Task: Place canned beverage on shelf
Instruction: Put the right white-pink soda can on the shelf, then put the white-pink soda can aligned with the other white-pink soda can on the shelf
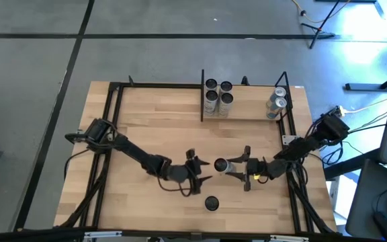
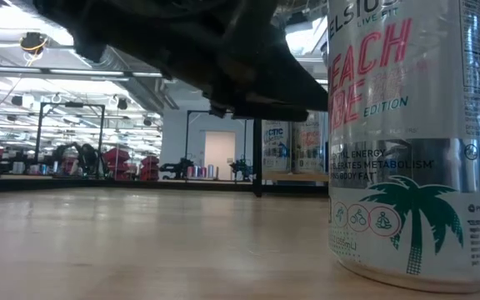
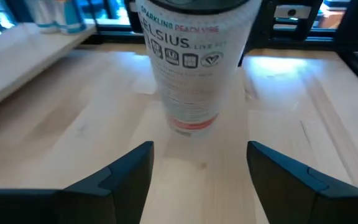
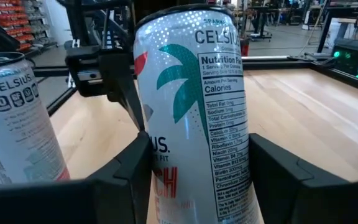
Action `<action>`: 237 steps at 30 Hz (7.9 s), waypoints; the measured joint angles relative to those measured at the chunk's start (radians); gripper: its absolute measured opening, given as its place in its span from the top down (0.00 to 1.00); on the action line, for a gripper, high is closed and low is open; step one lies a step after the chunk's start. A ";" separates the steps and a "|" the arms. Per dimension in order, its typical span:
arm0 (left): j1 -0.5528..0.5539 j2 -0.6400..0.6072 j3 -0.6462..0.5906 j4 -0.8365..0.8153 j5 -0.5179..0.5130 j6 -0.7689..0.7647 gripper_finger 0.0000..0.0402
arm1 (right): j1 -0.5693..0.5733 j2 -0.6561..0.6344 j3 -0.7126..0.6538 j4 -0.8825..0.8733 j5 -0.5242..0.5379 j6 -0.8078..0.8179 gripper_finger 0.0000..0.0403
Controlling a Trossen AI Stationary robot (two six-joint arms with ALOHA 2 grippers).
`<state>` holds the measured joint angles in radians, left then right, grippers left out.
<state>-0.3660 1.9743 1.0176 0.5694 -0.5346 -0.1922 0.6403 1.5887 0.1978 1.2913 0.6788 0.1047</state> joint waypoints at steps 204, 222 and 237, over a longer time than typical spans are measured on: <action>0.030 -0.045 0.001 0.000 0.132 0.091 0.88 | -1.387 -0.587 0.666 -1.936 -0.357 -0.083 0.12; 0.025 -0.045 0.001 0.017 0.134 0.097 0.88 | -1.188 -0.742 0.786 -2.076 -0.685 0.054 0.14; -0.062 -0.045 0.001 -0.046 0.155 0.095 0.88 | -0.367 -0.737 0.490 -1.565 -0.532 0.230 0.14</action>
<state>-0.4285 1.9289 1.0187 0.5232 -0.3799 -0.0971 0.2733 0.8514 0.6878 -0.2732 0.1467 0.3343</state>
